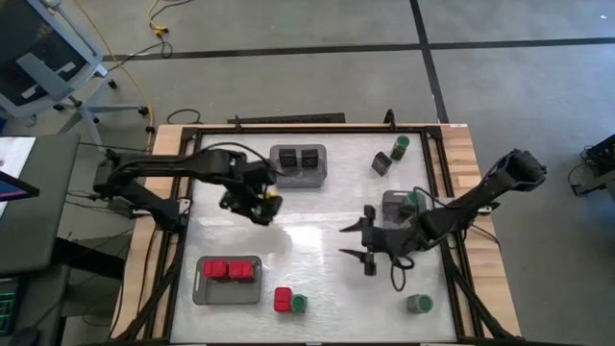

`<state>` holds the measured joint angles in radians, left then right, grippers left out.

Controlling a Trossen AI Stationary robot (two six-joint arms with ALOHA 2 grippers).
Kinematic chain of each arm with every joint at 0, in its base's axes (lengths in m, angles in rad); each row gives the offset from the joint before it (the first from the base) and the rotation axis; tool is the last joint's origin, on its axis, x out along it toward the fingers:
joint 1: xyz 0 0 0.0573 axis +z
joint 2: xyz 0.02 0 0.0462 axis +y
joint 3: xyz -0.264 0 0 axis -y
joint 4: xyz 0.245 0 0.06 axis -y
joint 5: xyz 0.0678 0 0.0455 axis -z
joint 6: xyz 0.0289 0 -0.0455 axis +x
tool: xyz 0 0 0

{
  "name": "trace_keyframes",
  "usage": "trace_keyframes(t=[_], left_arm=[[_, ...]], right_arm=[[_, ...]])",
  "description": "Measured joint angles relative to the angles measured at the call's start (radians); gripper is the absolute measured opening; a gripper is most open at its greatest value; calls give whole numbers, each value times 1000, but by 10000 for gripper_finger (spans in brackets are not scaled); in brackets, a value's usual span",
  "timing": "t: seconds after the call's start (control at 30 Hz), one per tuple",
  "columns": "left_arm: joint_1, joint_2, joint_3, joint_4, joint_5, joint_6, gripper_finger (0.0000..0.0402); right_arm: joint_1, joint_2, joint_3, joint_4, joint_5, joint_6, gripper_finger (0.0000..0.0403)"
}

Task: Sort spices by type
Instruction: Put the left black seasoning can into the top black transparent bin

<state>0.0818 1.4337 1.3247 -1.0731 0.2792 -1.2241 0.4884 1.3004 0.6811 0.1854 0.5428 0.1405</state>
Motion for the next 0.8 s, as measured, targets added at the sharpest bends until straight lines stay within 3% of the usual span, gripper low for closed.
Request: trace_keyframes(t=[0.2, 0.47, 0.63, 0.8], left_arm=[[-23, 109, 0, 88, 212, -42, 269], [-27, 160, 20, 119, 265, -93, 269], [-27, 159, 57, 144, 270, -118, 269], [-26, 158, 61, 139, 292, -124, 269]], right_arm=[[-48, -4, 2, 176, -22, -364, 271], [-76, 27, 2, 230, -24, -231, 271], [-137, 161, 73, 231, -137, -359, 271], [-156, 290, 233, 225, -155, -493, 271]])
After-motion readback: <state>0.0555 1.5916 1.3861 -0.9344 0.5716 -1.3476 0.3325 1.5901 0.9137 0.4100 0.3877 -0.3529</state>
